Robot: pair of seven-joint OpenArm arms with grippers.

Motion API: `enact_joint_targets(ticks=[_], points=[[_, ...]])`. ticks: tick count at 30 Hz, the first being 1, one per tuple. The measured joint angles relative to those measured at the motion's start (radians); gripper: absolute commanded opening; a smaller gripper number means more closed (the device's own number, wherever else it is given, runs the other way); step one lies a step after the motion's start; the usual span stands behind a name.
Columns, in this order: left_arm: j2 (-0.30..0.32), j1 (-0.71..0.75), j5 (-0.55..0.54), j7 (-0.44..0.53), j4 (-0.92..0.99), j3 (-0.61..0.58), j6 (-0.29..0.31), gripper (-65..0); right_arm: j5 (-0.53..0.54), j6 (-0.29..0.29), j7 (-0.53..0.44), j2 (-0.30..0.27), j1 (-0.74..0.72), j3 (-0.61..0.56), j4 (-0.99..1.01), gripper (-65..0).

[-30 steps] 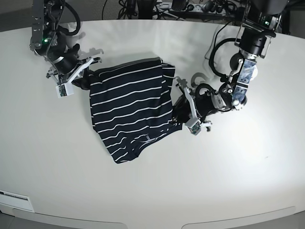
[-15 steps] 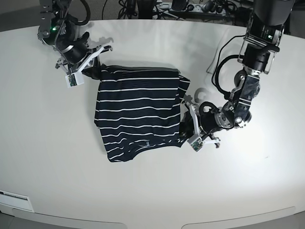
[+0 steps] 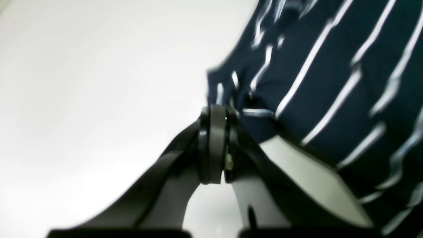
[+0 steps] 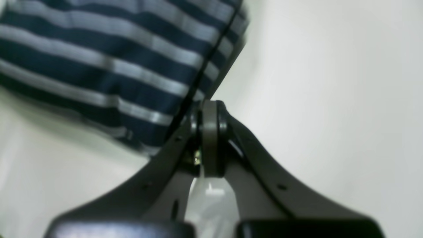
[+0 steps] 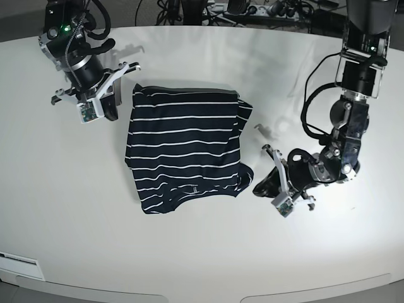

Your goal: Fold the T-shirt properly

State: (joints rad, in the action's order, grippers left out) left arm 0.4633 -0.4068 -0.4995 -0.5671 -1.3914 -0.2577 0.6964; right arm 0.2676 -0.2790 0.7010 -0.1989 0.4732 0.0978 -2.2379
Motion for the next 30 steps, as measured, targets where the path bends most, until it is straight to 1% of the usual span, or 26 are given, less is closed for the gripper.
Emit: enact_joint_targets(ticks=[1, 3, 6, 7, 10, 11, 13, 14, 16, 18, 20, 21, 23, 25, 27, 30], points=[[0.010, 0.000, -0.068, -0.019, -0.031, 0.028, -0.002, -65.0, 0.008, 0.016, -0.005, 0.000, -0.001, 0.014, -0.018, -65.0], [0.030, 0.003, -0.240, -0.091, -0.092, 0.097, -0.003, -65.0, 0.051, 0.022, -0.008, 0.000, 0.000, 0.047, -0.051, -65.0], [0.040, 0.049, -0.523, -0.229, -0.181, 0.220, -0.010, -65.0, 0.171, 0.013, -0.008, 0.001, 0.004, 0.107, -0.082, -65.0], [0.040, 0.074, -0.608, -0.286, -0.211, 0.255, -0.009, -65.0, 0.225, -0.005, -0.010, 0.001, 0.011, 0.132, -0.088, -65.0], [0.037, 0.164, -0.813, -0.441, -0.288, 0.344, -0.007, -65.0, 0.411, -0.137, -0.017, 0.002, 0.034, 0.208, -0.098, -65.0], [0.037, 0.197, -0.869, -0.479, -0.311, 0.369, -0.008, -65.0, 0.468, -0.178, -0.014, 0.002, 0.041, 0.234, -0.099, -65.0], [0.040, 0.270, -0.956, -0.523, -0.362, 0.417, -0.007, -65.0, 0.568, -0.222, 0.020, -0.003, 0.042, 0.294, -0.099, -65.0], [0.048, 0.309, -0.966, -0.535, -0.389, 0.439, -0.006, -65.0, 0.619, -0.238, 0.038, -0.005, 0.043, 0.328, -0.099, -65.0], [0.064, 0.401, -0.953, -0.563, -0.446, 0.482, -0.006, -65.0, 0.731, -0.272, 0.078, -0.005, 0.061, 0.395, -0.100, -65.0], [0.068, 0.497, -0.953, -0.561, -0.510, 0.529, -0.005, -65.0, 0.819, -0.302, 0.143, -0.005, 0.095, 0.464, -0.100, -65.0], [0.073, 0.592, -0.958, -0.559, -0.582, 0.581, -0.006, -65.0, 0.899, -0.335, 0.187, -0.003, 0.135, 0.526, -0.100, -65.0], [0.075, 0.640, -0.959, -0.559, -0.618, 0.611, -0.006, -65.0, 0.929, -0.351, 0.201, -0.004, 0.161, 0.554, -0.100, -65.0], [0.074, 0.732, -0.959, -0.566, -0.684, 0.666, -0.007, -65.0, 0.959, -0.354, 0.210, -0.004, 0.212, 0.608, -0.101, -65.0], [0.074, 0.828, -0.959, -0.578, -0.744, 0.711, -0.006, -65.0, 1.001, -0.369, 0.243, -0.004, 0.260, 0.661, -0.101, -65.0], [0.074, 0.927, -0.959, -0.577, -0.794, 0.751, -0.006, -65.0, 1.054, -0.369, 0.287, -0.005, 0.307, 0.706, -0.102, -65.0], [0.069, 1.068, -0.959, -0.576, -0.849, 0.804, -0.005, -65.0, 1.115, -0.380, 0.315, -0.003, 0.381, 0.768, -0.103, -65.0]])
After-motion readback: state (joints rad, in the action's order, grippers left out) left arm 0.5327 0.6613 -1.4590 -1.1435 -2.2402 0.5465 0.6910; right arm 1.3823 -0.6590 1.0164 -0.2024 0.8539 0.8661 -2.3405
